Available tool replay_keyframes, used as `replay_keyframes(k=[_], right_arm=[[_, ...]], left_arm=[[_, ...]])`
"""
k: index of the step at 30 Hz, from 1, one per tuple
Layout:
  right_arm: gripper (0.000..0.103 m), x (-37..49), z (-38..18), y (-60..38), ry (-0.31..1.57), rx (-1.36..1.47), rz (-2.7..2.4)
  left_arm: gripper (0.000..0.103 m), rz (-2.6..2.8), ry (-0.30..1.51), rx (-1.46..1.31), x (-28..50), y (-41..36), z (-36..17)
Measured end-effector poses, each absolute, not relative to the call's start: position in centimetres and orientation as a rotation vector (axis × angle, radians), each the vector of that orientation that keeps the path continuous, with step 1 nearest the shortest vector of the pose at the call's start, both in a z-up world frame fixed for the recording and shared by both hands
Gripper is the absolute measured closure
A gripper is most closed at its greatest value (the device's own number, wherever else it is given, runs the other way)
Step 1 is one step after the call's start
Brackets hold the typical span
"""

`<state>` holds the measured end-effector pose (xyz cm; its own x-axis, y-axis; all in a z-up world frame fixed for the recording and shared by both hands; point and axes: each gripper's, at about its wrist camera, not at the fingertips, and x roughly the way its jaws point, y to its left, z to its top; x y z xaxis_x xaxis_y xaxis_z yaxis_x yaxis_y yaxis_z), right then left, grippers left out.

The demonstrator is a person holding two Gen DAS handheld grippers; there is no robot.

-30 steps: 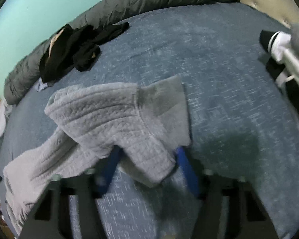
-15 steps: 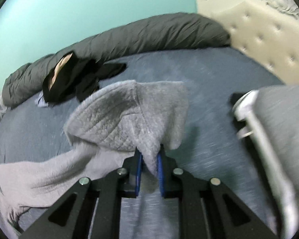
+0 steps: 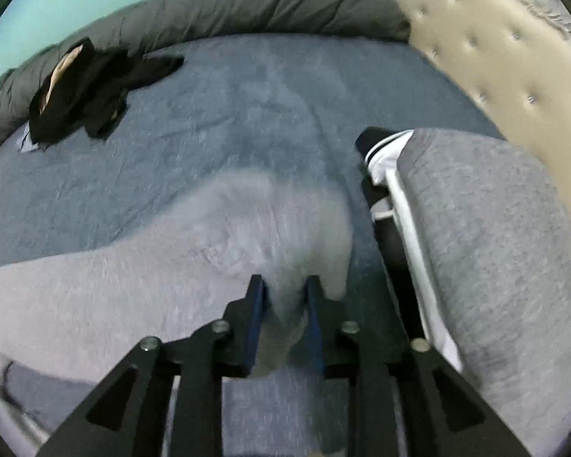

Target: Fold clothes

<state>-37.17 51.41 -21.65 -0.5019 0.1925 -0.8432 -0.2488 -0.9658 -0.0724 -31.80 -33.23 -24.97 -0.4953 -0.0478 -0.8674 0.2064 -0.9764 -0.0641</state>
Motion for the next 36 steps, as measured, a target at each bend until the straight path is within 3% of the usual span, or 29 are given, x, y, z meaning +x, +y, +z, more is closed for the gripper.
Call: replay_keyframes(k=[3,12,23,26,28,32,36], right_arm=[[0.067,-36.4,-21.9,51.7,0.145,-1.354,2.544],[0.062,-36.2,-24.4,51.8,0.135,-1.467,2.482],[0.061,-35.3,-29.0,54.2,0.550,-1.478,2.477],[0.083,-35.6,-28.5,52.5,0.360,-1.441,2.521],[0.089,-35.6,-27.8,51.4,0.217,-1.393,2.550],[0.092,-35.4,-25.2,49.3,-0.088,-1.237,2.598],[0.090,-36.3,-28.6,51.3,-0.017,-1.486,2.429]], left_arm=[[0.069,-2.586,0.221,1.497,-31.7,-33.0,-25.0],[0.069,-2.586,0.240,1.525,-31.8,-32.1,-26.3],[0.069,-2.577,0.230,1.548,-31.8,-31.6,-27.4],[0.069,-2.571,0.235,1.550,-31.6,-31.6,-27.6],[0.069,-2.568,0.231,1.551,-31.5,-31.7,-27.7],[0.069,-2.565,0.244,1.551,-31.5,-32.0,-27.9],[0.069,-2.583,0.260,1.547,-31.3,-31.8,-27.6]])
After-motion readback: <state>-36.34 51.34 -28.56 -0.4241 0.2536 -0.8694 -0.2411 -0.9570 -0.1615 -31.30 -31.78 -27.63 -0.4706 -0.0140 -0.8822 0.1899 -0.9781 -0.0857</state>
